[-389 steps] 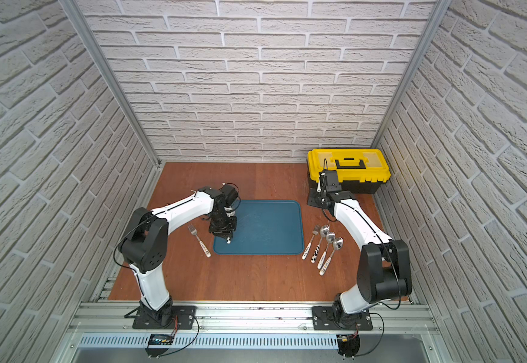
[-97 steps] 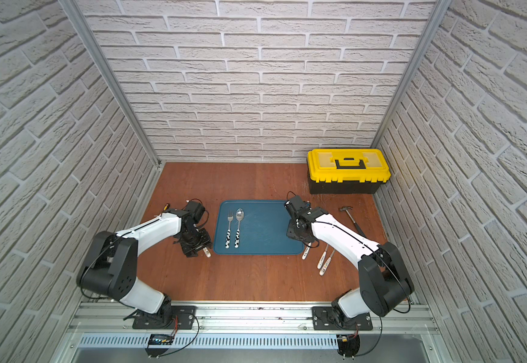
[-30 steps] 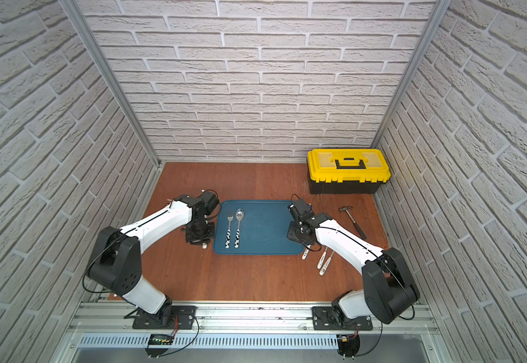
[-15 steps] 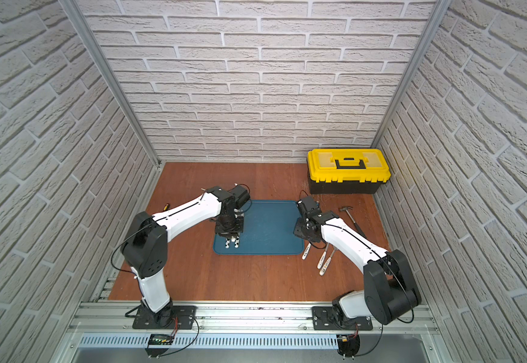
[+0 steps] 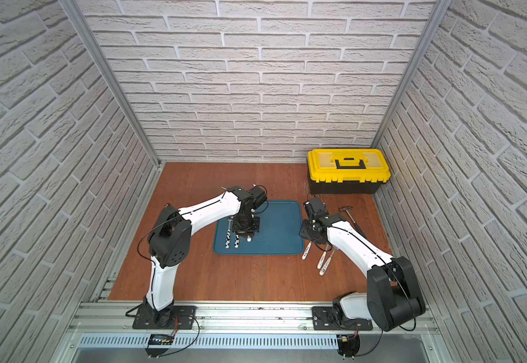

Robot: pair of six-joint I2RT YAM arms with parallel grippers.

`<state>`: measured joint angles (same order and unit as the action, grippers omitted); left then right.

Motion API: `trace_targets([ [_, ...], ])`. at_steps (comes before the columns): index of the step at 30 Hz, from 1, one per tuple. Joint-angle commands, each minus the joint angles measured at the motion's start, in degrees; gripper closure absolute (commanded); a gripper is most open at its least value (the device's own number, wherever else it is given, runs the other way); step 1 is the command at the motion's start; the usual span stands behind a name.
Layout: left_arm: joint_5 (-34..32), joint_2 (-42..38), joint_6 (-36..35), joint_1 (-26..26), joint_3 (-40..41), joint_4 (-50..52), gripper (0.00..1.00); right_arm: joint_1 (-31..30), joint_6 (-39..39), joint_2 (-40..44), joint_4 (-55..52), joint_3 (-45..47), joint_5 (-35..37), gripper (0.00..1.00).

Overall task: Set the spoon and fork side by side
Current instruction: Place the fork on the tray.

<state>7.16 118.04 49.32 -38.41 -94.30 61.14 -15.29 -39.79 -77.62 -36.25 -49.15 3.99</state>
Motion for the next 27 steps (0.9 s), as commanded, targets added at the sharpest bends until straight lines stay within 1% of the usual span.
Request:
trace_targets([
  [1,1.4,1.1,0.8,-1.3,-0.3,0.2,0.79,0.8,1.2,1.5,0.7,1.0,-0.7,0.61],
  [7,1.3,1.4,2.8,-2.3,0.2,-0.6,0.79,1.3,1.4,1.8,1.0,1.6,-1.3,0.61],
  [15,2.1,0.6,6.8,-2.4,5.3,-4.4,0.79,1.8,1.8,2.5,1.1,2.1,-1.8,0.61],
  [19,1.8,1.4,6.6,-2.3,5.8,-5.2,0.79,2.1,2.2,2.9,1.0,2.5,-2.0,0.61],
  [27,1.0,3.2,5.2,-2.4,3.2,-3.5,0.79,2.6,2.3,4.0,1.4,3.7,-2.4,0.61],
])
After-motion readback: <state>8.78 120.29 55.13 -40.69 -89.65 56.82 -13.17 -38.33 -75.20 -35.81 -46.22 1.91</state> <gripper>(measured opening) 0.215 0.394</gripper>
